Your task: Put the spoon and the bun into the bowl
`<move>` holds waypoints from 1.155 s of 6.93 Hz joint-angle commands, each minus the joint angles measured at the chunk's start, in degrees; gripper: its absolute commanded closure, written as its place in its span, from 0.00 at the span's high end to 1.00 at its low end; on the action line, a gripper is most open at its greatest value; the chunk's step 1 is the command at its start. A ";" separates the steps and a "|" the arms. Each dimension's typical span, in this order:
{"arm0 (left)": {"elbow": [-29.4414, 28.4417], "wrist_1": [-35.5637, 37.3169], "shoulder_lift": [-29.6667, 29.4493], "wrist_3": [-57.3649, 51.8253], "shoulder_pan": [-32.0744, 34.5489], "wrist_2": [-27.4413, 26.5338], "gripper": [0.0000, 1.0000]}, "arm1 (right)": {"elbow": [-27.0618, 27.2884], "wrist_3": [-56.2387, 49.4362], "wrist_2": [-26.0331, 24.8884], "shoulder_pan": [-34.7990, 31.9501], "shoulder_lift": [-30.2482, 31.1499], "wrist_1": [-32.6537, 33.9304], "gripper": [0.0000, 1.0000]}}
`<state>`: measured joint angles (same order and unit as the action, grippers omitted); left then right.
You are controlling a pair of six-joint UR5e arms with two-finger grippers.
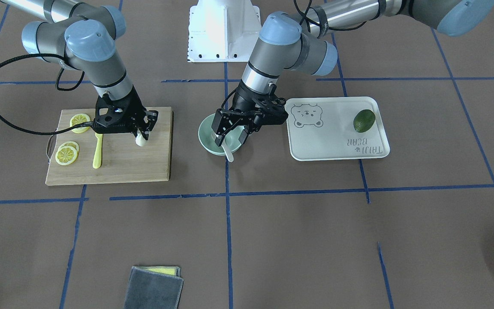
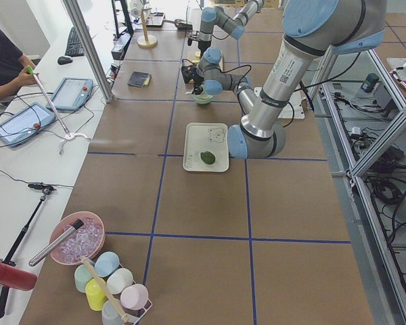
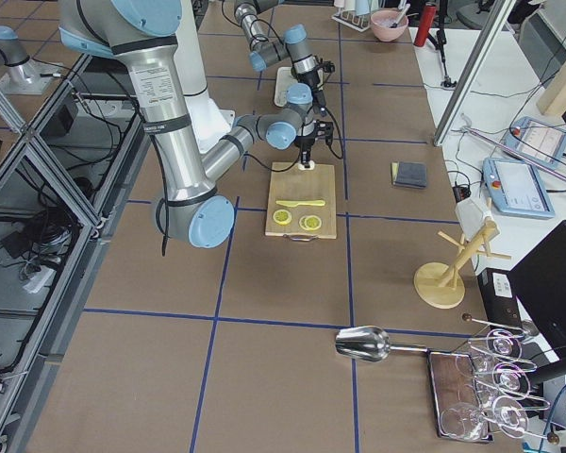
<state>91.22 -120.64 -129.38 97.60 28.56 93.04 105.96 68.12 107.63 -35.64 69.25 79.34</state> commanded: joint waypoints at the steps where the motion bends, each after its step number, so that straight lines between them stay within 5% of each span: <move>1: 7.87 9.48 2.36 -8.78 5.42 6.83 1.00 | 0.30 0.17 -0.31 -1.36 -5.23 -0.15 0.00; 3: 13.09 18.04 7.11 -23.53 9.83 7.85 1.00 | -3.54 0.26 -0.49 -0.67 -11.20 -0.41 0.00; 7: 15.12 20.88 14.67 -48.15 22.56 9.26 1.00 | -10.06 7.11 -5.83 7.93 -19.40 -0.41 0.00; 8: 14.95 20.88 16.17 -52.47 24.60 11.00 1.00 | -10.24 7.20 -5.76 7.95 -19.50 -0.41 0.48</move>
<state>106.23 -100.10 -115.07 51.19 50.00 102.51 96.18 74.76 102.54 -28.56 50.32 78.91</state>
